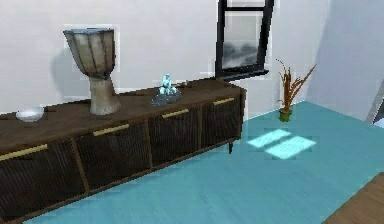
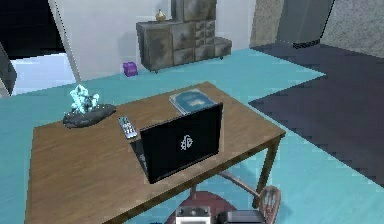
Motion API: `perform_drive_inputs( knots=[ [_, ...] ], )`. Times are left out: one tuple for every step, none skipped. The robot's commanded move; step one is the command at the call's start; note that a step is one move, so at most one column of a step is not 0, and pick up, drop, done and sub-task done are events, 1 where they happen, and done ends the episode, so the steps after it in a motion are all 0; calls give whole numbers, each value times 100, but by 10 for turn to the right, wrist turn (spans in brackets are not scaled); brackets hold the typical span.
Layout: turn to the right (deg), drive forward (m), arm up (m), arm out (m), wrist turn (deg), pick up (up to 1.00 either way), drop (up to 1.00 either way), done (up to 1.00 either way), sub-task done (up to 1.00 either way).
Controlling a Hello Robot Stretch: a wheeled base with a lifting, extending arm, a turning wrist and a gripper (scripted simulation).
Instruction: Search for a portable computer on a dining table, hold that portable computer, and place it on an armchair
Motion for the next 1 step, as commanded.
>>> perform_drive_inputs(
  knots=[
    [0,0,0,28,0,0,0,0,0]
  ],
)
